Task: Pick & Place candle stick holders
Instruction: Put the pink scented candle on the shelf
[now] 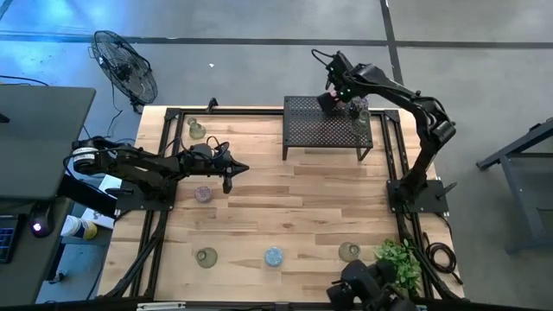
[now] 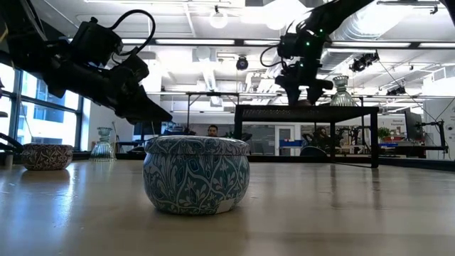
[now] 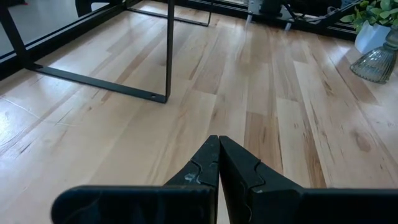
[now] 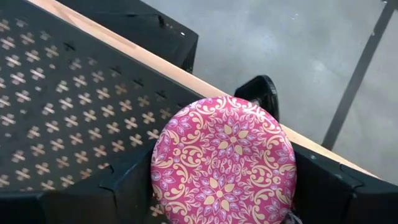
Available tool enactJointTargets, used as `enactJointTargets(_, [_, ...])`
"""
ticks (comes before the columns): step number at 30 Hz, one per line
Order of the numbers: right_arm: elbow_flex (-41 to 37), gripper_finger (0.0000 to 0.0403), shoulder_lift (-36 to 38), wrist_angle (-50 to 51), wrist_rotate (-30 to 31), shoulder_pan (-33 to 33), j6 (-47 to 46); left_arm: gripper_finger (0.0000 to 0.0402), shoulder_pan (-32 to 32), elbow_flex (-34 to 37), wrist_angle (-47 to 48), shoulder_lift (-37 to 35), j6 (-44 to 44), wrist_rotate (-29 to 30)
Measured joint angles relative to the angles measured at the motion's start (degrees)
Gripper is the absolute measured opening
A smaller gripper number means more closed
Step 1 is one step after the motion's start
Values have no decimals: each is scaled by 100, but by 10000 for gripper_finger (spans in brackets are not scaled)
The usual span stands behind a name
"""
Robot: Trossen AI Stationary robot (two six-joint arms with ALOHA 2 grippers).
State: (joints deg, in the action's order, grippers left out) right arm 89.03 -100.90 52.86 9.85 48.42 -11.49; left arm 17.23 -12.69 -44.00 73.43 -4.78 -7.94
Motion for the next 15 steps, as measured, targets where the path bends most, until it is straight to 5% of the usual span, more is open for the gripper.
enactJointTargets(15, [0,292,0,175,-54,70,44,3,0,0,-1,0,-2,0])
